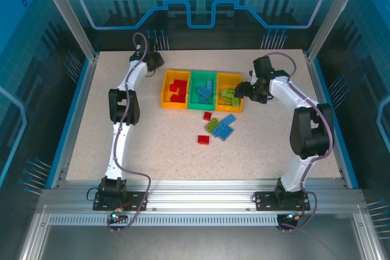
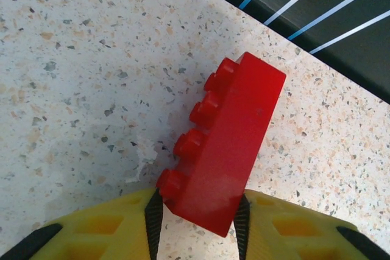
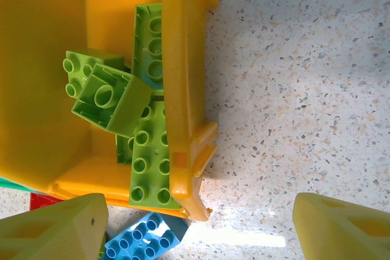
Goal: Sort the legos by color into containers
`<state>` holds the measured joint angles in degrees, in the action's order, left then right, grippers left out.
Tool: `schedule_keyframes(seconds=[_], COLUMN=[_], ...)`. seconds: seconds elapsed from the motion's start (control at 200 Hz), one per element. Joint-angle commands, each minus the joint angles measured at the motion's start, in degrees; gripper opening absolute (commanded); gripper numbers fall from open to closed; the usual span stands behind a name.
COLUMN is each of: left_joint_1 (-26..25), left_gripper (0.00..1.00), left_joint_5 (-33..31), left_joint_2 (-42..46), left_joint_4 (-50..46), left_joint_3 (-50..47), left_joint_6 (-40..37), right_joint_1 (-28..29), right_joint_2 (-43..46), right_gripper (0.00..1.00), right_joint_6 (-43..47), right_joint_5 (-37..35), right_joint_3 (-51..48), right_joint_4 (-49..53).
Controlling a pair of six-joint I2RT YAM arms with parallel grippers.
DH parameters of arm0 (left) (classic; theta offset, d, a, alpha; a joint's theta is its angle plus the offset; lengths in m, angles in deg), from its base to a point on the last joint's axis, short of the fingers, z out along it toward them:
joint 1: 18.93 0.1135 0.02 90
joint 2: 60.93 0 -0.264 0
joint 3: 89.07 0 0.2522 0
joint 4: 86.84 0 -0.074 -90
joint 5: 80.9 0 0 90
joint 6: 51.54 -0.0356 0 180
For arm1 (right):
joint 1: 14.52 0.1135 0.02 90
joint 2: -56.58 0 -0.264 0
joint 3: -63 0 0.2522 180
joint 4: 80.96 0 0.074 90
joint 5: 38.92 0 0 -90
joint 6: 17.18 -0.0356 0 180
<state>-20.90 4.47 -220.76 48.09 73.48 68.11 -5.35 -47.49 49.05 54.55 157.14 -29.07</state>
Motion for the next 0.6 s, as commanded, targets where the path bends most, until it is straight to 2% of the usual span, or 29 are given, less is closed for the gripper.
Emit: schedule_keyframes(seconds=[0.0, 0.155, 0.595], left_joint_1=[0.5, 0.5, 0.5], left_gripper=[0.37, 0.35, 0.29], left_joint_5=[1.6, 2.1, 3.1], left_joint_2=[-1.0, -0.4, 5.7], left_joint_4=[-0.9, -0.6, 4.5], left_joint_3=[2.1, 1.3, -10.9], left_joint_6=[-0.4, -0.7, -0.2], right_joint_1=[-1.2, -1.2, -1.3], right_joint_2=[0.9, 0.9, 1.5], right_gripper=[0.81, 0.81, 0.81], right_joint_6=[-0.6, -0.7, -0.7], right_joint_5=[0.2, 0.2, 0.2], right_joint_3=[0.9, 0.5, 0.2], right_joint_4=[0.8, 0.6, 0.6])
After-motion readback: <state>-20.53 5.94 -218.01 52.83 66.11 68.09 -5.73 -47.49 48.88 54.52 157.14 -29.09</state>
